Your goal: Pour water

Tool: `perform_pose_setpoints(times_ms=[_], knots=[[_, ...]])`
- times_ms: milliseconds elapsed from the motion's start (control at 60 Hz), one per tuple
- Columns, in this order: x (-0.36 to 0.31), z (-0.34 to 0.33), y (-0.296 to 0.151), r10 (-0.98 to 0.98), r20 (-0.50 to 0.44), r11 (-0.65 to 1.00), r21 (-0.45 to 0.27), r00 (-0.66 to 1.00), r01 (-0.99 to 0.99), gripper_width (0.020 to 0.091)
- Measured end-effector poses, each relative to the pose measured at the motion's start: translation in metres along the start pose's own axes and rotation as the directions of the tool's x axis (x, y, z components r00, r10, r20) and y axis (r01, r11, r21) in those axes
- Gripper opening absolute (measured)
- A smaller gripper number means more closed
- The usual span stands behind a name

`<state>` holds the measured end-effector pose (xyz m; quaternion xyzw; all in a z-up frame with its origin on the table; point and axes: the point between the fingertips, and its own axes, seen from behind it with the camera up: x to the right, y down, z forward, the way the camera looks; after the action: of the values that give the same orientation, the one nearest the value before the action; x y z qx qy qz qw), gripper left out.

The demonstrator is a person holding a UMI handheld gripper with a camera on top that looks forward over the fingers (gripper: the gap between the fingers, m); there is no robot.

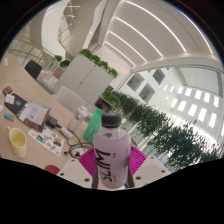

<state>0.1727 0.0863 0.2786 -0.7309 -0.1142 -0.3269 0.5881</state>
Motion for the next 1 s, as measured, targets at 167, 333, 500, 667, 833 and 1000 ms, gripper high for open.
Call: perform_pose_setpoints(times_ms=[167,333,500,667,833,1000], knots=[[-0.105,-0.001,-0.051,-0.61,0.002,0.79,0.074,0.792,0.609,0.0396],[-0.2,0.0,-0.033,-0.966,-0.016,0.253,0.127,0.257,0.959,0.0399],[-0.218,0.011,-0.028,-0.991,-0.01,-0.131,0.139,-0.131,0.982,0.0398],[-0.218,0.007,-0.023,-0.987,0.027,-0.15,0.154,-0.156,0.977,0.0399],[-0.209,0.027,-0.061,-0.908,0.09,0.419,0.141,0.41,0.897,0.0401],[-0.162,0.01,-0.112,0.029,0.201,0.985,0.159,0.979,-0.061,0.047]])
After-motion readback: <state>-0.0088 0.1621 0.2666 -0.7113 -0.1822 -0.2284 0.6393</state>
